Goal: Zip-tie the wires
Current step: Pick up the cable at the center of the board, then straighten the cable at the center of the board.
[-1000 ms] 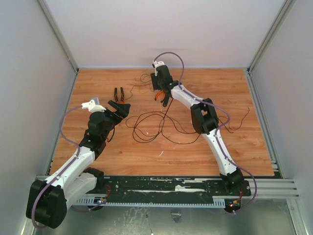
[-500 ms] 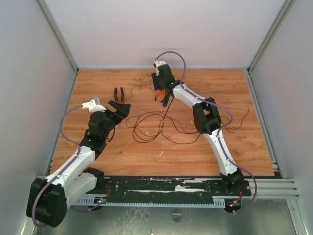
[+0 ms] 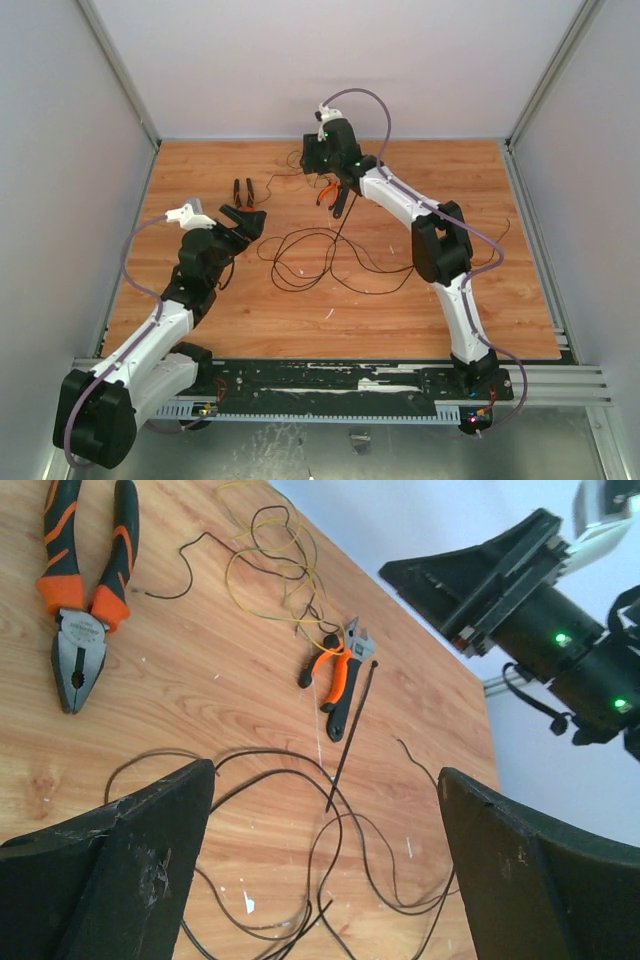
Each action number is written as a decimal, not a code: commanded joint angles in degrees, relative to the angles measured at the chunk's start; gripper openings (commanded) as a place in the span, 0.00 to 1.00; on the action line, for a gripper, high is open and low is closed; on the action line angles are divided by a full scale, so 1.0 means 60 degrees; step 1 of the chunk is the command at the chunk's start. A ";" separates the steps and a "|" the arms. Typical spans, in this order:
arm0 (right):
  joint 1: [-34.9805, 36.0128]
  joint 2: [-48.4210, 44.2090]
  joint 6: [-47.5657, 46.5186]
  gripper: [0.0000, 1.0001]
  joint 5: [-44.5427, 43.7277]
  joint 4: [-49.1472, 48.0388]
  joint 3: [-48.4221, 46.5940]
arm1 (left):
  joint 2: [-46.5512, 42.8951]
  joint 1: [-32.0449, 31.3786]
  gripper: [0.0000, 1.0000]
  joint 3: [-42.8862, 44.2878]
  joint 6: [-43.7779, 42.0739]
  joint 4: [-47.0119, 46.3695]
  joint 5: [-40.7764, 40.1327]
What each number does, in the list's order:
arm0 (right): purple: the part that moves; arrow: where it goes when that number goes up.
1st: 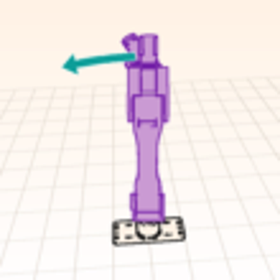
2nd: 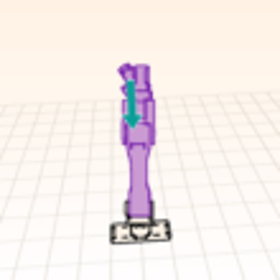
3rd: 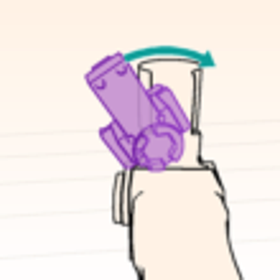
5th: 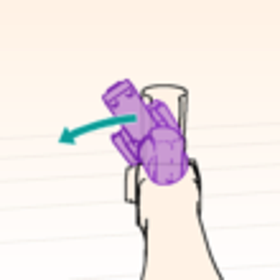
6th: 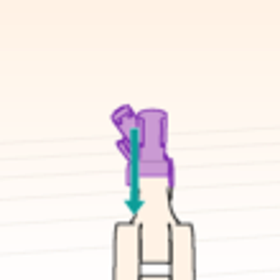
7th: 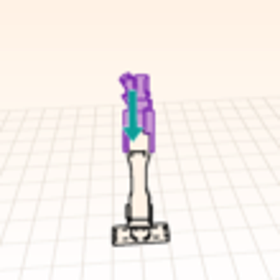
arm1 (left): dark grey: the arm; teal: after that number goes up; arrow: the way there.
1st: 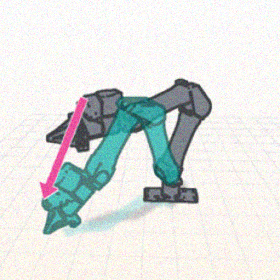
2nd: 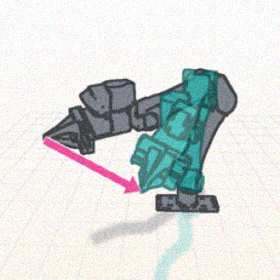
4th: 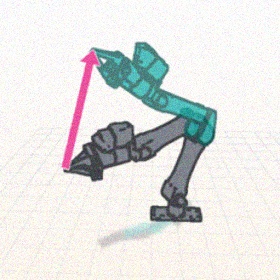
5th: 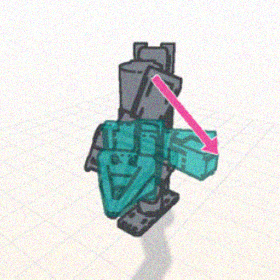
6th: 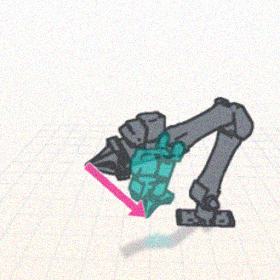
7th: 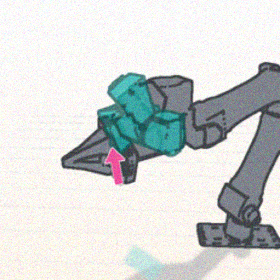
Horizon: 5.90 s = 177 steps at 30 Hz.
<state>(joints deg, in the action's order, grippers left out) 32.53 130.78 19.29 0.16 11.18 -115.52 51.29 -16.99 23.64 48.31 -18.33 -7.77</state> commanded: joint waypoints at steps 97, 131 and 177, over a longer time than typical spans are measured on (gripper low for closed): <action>0.0324 0.3073 0.1790 0.01 -0.0613 -0.0970 -0.1819 | 0.0002 0.0298 0.98 -0.0080 -0.0087 -0.0316 0.0196; -0.0235 -0.3992 -0.1358 0.00 0.0416 -0.1363 -0.2404 | -0.0783 0.0335 0.98 0.0437 -0.0409 -0.0618 0.2170; 0.0379 -0.9297 -0.7382 0.00 0.6554 -0.1023 0.6212 | 0.2750 -0.1251 0.96 0.3291 0.8105 -0.7035 0.5394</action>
<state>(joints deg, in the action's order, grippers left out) 33.78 75.53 -22.24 38.00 3.18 -78.87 66.76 -23.31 42.19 96.62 -57.82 26.15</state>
